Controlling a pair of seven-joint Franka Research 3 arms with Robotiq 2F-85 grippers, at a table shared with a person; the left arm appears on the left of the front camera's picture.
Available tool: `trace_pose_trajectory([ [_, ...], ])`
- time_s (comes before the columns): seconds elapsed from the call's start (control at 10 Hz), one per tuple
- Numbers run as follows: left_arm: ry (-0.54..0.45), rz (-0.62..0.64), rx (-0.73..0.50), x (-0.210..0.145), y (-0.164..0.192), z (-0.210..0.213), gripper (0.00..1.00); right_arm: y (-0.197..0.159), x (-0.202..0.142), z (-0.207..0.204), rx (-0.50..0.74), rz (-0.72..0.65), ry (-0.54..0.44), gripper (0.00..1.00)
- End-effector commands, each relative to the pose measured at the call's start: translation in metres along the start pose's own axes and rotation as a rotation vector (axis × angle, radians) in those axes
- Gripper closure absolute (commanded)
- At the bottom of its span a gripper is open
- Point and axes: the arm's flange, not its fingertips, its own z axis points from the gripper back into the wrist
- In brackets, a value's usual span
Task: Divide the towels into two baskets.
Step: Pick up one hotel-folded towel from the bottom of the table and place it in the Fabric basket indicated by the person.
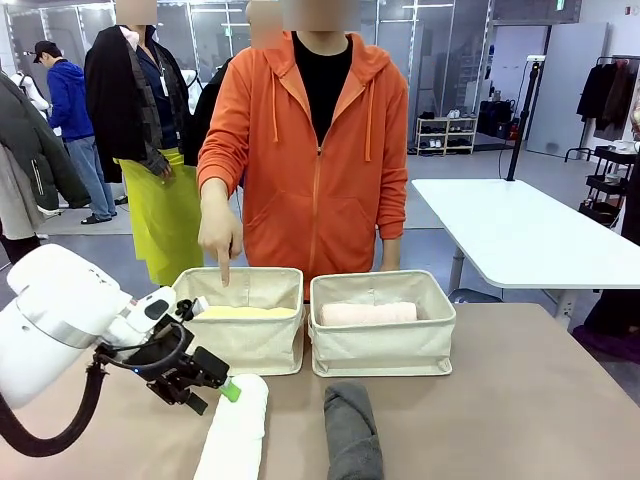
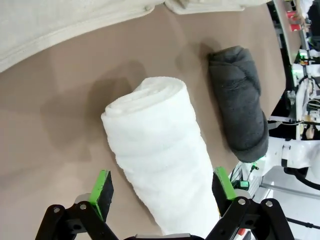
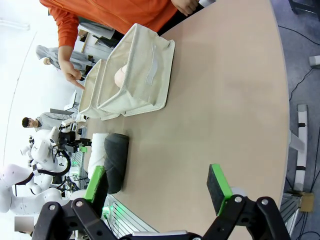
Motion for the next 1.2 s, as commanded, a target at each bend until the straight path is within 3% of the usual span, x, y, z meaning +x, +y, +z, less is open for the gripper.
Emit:
trace_pose_trajectory([
  [0.0, -0.011, 0.050, 0.029, -0.067, -0.009, -0.016, 0.00, 0.002, 0.002, 0.001, 0.010, 0.009, 0.000, 0.00],
  [0.4, 0.061, 0.045, 0.001, -0.073, -0.013, -0.038, 0.00, 0.002, 0.002, 0.001, 0.010, 0.009, 0.000, 0.00],
  [0.5, 0.090, 0.019, -0.016, -0.076, -0.014, -0.038, 0.04, 0.002, 0.002, 0.001, 0.010, 0.009, 0.000, 0.00],
  [0.8, 0.093, 0.006, -0.023, -0.079, -0.015, -0.035, 0.37, 0.002, 0.002, 0.001, 0.010, 0.009, 0.000, 0.00],
  [1.1, 0.090, 0.005, -0.048, -0.077, -0.019, -0.034, 0.60, 0.002, 0.002, 0.001, 0.010, 0.009, 0.000, 0.00],
])
